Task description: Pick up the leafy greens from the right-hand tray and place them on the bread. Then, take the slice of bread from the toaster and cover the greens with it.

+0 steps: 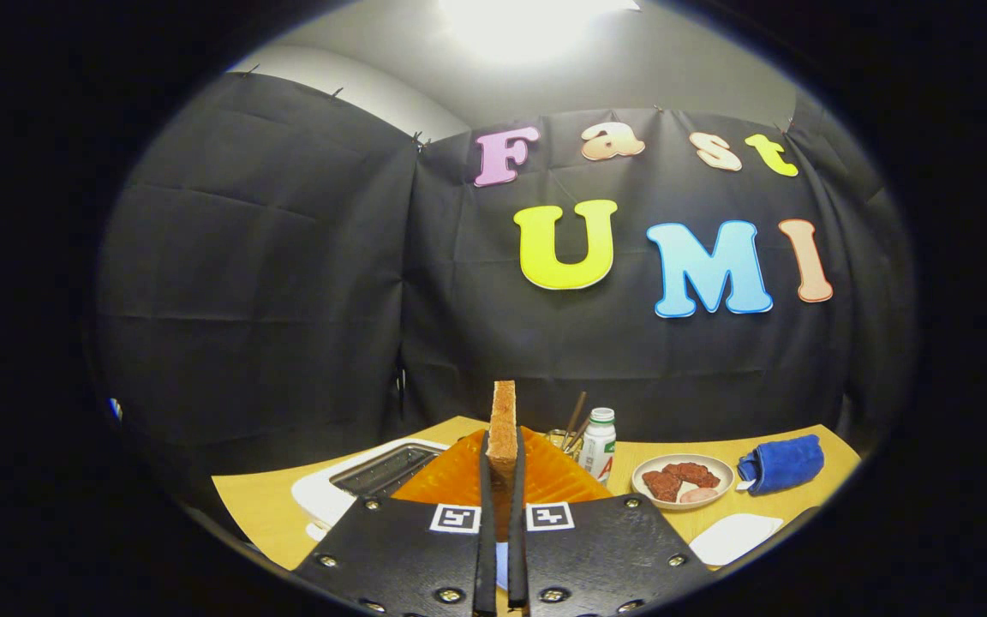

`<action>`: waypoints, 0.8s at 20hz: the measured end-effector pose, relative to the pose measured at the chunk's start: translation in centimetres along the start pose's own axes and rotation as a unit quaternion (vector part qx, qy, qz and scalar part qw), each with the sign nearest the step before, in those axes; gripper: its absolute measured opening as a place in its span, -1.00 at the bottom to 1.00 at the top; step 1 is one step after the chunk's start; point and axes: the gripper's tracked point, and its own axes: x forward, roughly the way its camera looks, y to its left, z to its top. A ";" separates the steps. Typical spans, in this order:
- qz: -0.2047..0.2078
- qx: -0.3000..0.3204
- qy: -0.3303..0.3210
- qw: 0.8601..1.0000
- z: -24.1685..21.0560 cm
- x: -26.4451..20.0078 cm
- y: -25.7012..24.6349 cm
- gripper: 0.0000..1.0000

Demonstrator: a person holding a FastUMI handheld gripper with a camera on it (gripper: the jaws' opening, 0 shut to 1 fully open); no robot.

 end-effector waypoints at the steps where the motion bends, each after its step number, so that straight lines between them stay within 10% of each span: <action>1: -0.006 -0.003 0.005 1.000 -1.0 -0.1 -0.8 -0.90; 16: -0.023 0.035 0.065 0.997 -7.6 1.5 -3.8 -0.89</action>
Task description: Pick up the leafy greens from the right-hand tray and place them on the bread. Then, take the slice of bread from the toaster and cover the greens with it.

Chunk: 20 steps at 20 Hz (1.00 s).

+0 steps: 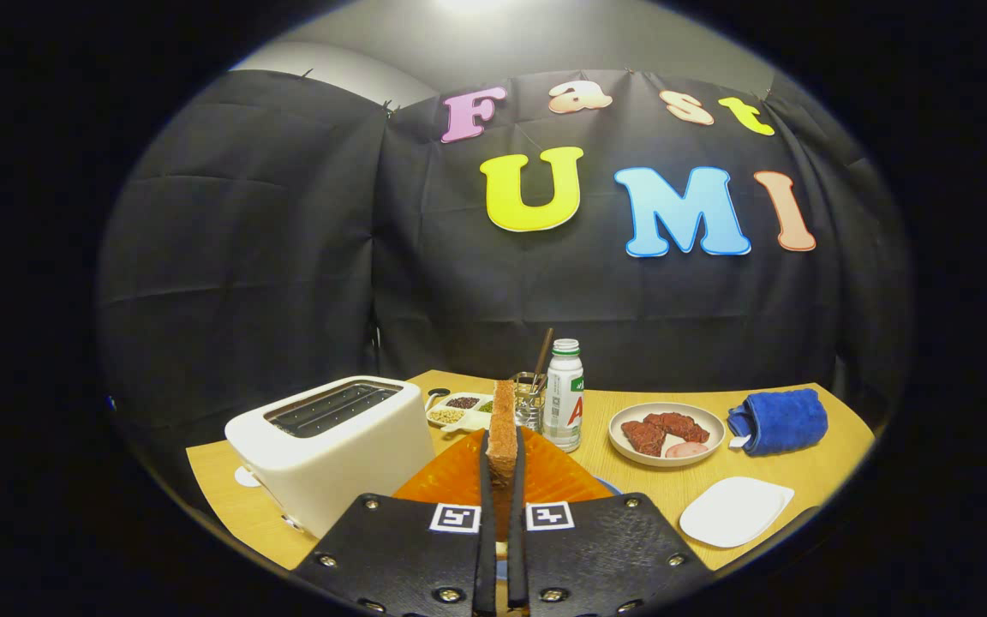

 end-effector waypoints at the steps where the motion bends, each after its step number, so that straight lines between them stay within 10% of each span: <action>1: -0.002 0.003 0.003 1.000 -0.3 0.3 -0.1 -0.89; 20: 0.043 0.064 0.046 0.996 -5.3 2.6 0.6 -0.90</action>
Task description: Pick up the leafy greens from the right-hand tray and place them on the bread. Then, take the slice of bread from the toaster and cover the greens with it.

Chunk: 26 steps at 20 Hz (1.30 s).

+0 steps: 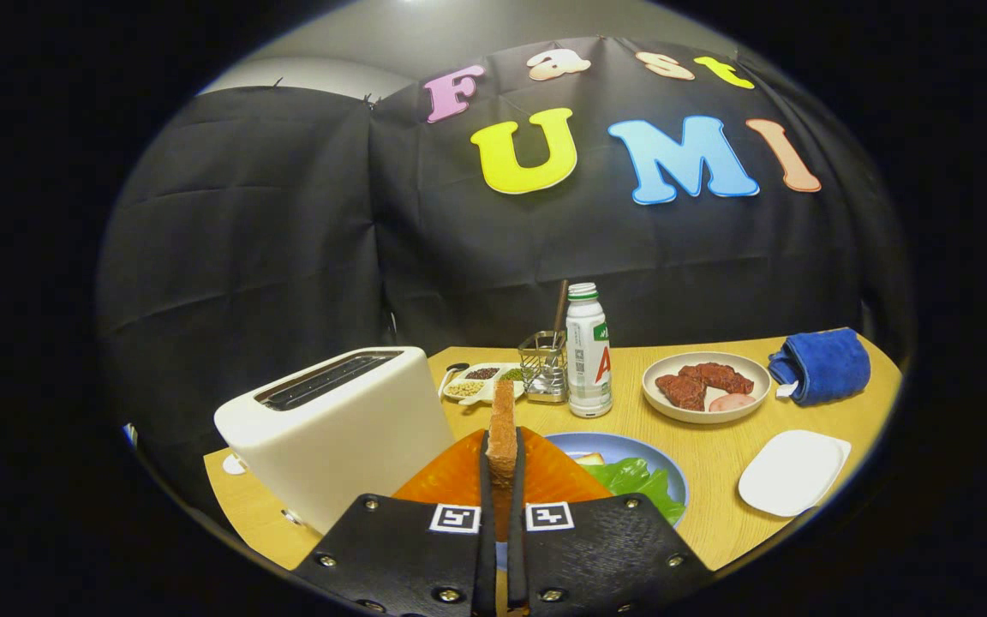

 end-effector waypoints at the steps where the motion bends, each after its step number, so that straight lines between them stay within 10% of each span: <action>1: -0.001 0.007 0.007 1.000 -0.4 0.2 -0.3 -0.90; 9: -0.013 0.020 0.022 0.999 -0.5 -0.3 -1.5 -0.88; 26: -0.124 -0.035 0.055 0.990 -1.6 0.0 -8.2 -0.20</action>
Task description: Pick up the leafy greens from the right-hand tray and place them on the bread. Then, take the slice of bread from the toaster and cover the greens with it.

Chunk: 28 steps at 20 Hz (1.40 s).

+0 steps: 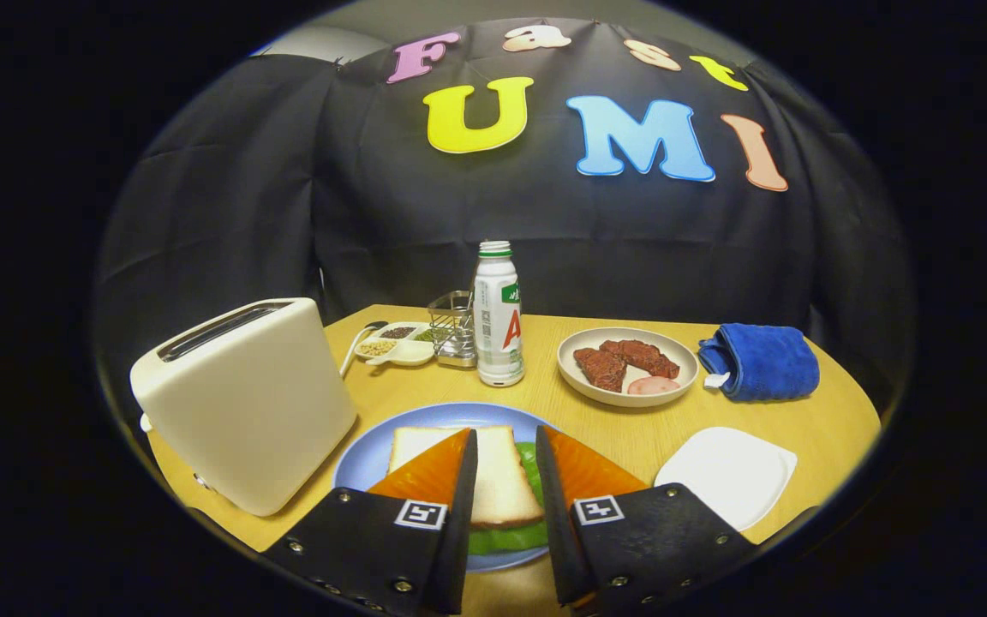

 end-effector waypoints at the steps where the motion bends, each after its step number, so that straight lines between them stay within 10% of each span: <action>1: -0.001 0.006 0.001 1.000 0.1 -0.1 -0.3 -0.20; 14: -0.002 -0.024 -0.118 0.993 7.8 -9.8 -4.2 -0.21; 28: -0.128 -0.023 -0.161 0.978 7.0 -25.9 -28.1 -0.20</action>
